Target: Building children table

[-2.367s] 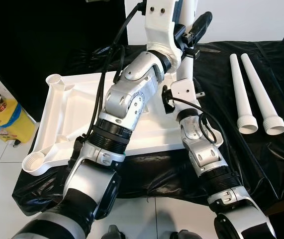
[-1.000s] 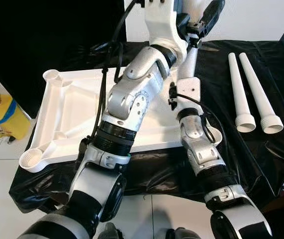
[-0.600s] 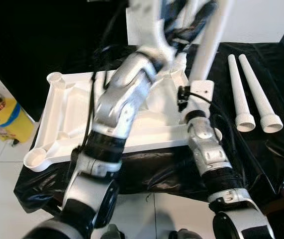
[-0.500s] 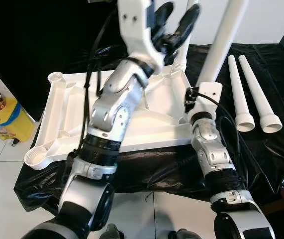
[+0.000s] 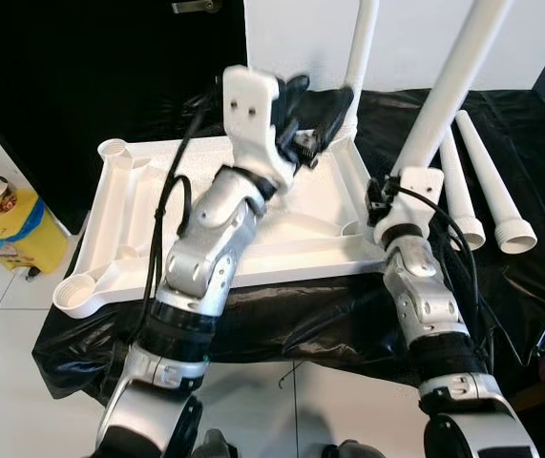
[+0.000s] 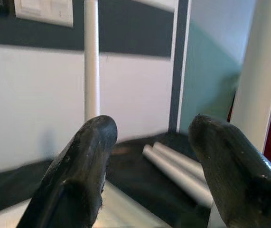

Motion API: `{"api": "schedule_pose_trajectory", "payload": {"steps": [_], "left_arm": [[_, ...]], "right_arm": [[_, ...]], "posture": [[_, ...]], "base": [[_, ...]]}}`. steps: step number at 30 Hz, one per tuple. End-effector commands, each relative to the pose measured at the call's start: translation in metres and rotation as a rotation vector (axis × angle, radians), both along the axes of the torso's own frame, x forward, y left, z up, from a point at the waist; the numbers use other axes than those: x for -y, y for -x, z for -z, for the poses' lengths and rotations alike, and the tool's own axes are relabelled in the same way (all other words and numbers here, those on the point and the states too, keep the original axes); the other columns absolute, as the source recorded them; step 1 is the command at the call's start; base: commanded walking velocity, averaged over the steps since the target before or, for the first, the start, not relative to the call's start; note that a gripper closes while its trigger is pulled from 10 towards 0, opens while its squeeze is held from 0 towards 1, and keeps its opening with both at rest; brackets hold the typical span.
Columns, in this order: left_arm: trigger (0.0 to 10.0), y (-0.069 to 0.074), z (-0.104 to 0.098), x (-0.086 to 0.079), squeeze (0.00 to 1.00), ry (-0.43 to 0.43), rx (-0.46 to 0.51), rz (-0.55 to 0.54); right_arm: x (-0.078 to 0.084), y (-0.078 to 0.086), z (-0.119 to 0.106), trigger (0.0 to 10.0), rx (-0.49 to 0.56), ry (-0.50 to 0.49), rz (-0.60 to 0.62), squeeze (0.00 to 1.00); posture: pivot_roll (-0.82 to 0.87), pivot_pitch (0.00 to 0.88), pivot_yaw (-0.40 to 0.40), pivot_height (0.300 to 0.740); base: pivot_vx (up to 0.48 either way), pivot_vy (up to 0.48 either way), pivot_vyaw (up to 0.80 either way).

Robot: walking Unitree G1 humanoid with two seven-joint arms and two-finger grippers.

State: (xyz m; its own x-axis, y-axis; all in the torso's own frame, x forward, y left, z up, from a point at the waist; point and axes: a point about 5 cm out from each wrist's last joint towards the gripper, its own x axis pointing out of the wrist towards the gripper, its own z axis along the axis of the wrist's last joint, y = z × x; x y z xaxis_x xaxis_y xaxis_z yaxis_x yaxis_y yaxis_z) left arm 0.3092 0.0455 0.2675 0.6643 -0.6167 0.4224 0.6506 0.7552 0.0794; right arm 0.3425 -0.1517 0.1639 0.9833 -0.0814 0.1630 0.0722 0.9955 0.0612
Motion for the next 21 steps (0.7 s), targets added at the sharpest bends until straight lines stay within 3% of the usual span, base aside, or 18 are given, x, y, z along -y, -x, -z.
{"api": "schedule_pose_trajectory", "payload": {"steps": [1,11,13,21], "left_arm": [[10.0,0.005,0.010,0.003,0.00,-0.062,0.004,0.035],[10.0,0.005,0.033,0.002,0.00,-0.091,-0.076,0.010],[10.0,0.003,0.046,0.002,0.00,-0.110,-0.125,-0.010],[10.0,0.002,0.056,0.003,0.00,-0.151,-0.139,-0.025]], "right_arm": [[0.006,0.003,-0.002,10.0,0.026,-0.006,0.002,0.00],[0.015,0.011,0.010,10.0,-0.005,0.001,0.020,0.00],[0.017,0.012,0.011,10.0,0.006,-0.010,0.013,0.00],[0.021,0.012,0.010,10.0,0.021,-0.021,0.020,0.00]], "posture": [[0.00,0.006,-0.016,0.740],[-0.03,0.015,-0.005,0.740],[-0.03,0.010,0.004,0.740],[-0.02,0.012,0.005,0.740]], "base": [[0.000,0.000,0.00],[0.000,0.000,0.00],[0.000,0.000,0.00],[0.000,0.000,0.00]]}}
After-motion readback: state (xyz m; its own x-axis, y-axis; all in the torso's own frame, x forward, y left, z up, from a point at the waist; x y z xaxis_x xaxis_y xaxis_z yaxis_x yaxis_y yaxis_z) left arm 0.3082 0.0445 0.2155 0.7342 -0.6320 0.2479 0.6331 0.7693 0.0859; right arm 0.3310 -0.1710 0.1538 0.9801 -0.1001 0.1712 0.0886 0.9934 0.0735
